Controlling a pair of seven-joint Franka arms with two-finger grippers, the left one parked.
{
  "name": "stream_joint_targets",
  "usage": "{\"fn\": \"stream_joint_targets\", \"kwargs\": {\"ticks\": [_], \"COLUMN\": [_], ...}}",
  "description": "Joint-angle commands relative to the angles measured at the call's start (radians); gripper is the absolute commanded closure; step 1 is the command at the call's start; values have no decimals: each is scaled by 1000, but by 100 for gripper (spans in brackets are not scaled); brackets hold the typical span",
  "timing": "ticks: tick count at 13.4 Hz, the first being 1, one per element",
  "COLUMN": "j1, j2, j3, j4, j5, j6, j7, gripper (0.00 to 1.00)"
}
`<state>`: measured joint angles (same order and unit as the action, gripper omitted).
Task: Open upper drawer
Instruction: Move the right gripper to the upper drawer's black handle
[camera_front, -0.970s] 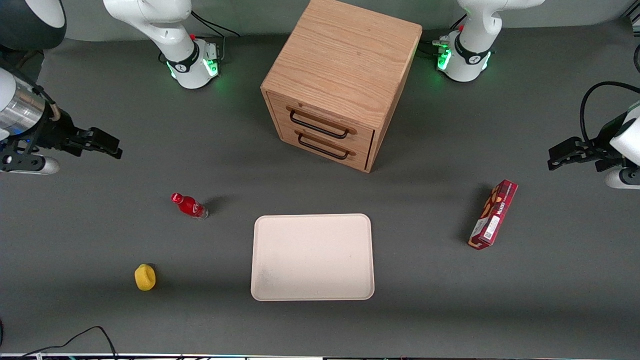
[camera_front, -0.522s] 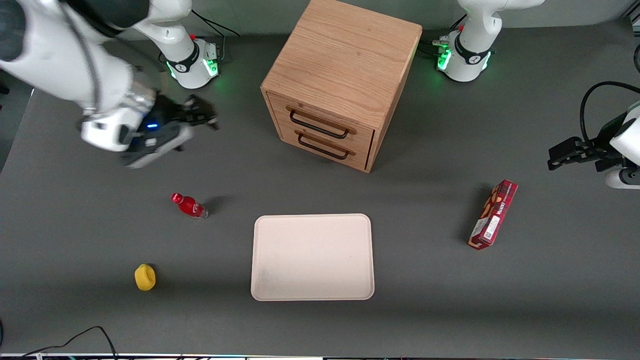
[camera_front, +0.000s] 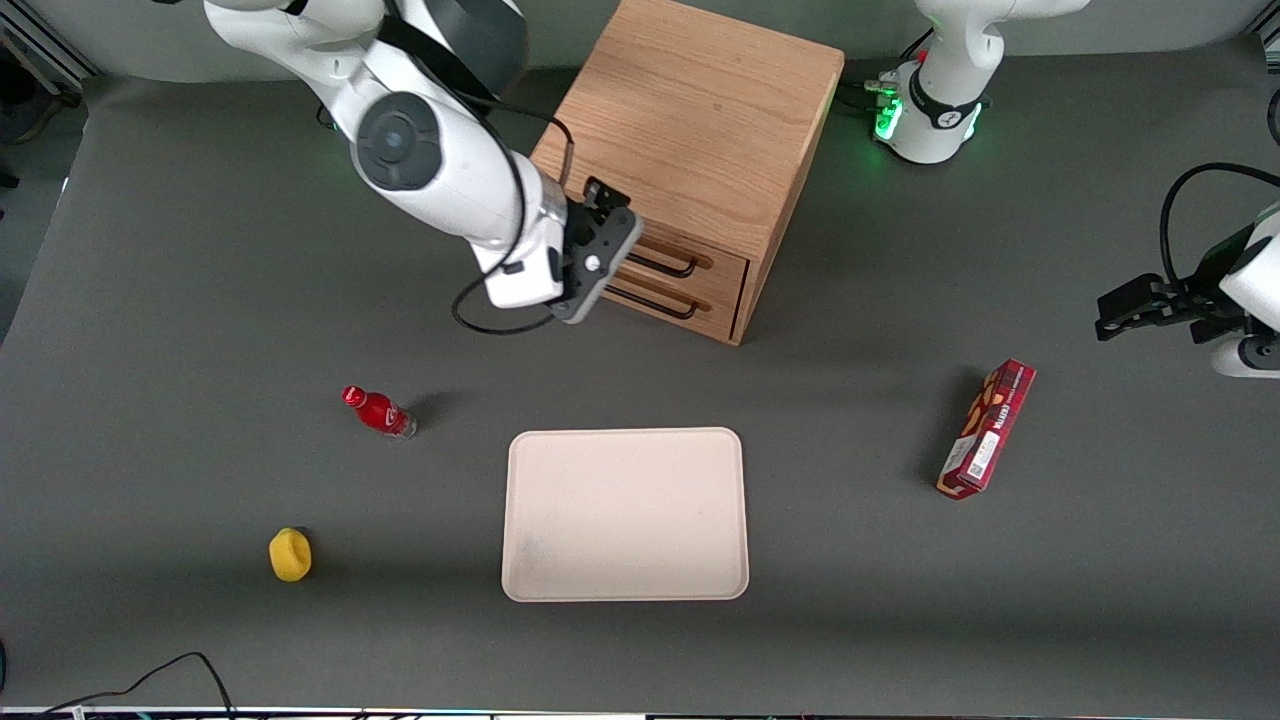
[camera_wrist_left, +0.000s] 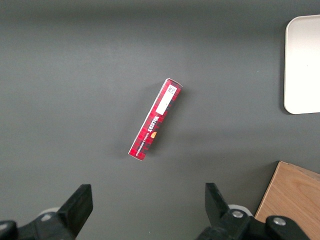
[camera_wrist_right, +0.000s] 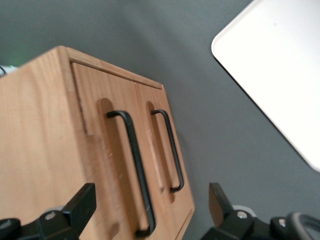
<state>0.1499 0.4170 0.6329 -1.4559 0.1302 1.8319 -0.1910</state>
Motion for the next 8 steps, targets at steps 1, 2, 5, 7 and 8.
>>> {"fn": "stream_joint_targets", "kwargs": {"ticks": [1, 2, 5, 7, 8], "j1": [43, 48, 47, 46, 46], "j2": [57, 57, 57, 57, 55], "j3": [5, 5, 22, 24, 25], "j4": [37, 11, -63, -93, -110], "j5": [-66, -78, -92, -121, -123], "j6": [29, 35, 81, 87, 99], "j7": [-71, -73, -76, -77, -77], "gripper": [0, 0, 0, 0, 0]}}
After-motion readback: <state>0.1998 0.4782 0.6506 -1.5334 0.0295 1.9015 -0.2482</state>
